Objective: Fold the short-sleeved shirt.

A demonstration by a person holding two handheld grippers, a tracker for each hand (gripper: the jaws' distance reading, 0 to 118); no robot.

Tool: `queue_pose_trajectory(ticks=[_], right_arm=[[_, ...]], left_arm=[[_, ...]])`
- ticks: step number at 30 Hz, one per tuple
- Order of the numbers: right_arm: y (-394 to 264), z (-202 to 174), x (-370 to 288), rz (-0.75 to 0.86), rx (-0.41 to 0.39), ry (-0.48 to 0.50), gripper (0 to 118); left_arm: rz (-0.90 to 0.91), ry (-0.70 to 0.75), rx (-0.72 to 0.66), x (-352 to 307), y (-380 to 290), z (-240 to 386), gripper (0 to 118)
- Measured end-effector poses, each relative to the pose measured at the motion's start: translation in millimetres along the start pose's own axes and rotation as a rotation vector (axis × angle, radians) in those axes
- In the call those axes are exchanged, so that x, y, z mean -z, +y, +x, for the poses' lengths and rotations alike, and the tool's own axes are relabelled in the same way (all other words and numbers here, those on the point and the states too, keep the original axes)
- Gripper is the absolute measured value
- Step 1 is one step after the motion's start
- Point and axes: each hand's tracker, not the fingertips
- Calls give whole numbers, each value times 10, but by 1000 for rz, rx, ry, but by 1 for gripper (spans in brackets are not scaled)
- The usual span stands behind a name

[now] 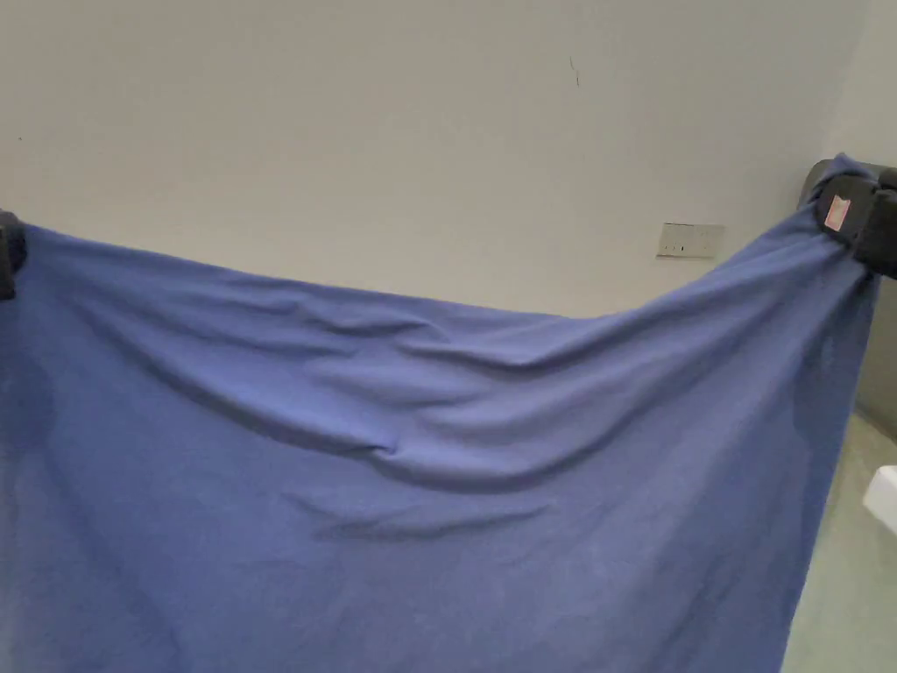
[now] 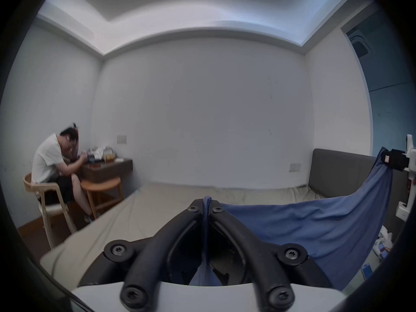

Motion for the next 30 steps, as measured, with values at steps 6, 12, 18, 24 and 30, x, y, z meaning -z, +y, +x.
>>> queue_pose_trajectory(ticks=[6,12,18,24,30], right_arm=[[615,-103,122,78,-21,-7,6],[1053,-80,407,107,-11,-21,6],[1248,-93,880,105,-17,-66,6],[1286,-78,1564,55,-33,-124,6],[1225,-29,2267,29,-31,-176,6]], left_arm=[[125,82,123,93,656,88,2],[115,135,141,409,1243,158,2],[137,235,193,942,1515,263,2],[139,268,230,1625,1684,519,2],[126,298,209,2438,1745,747,2]])
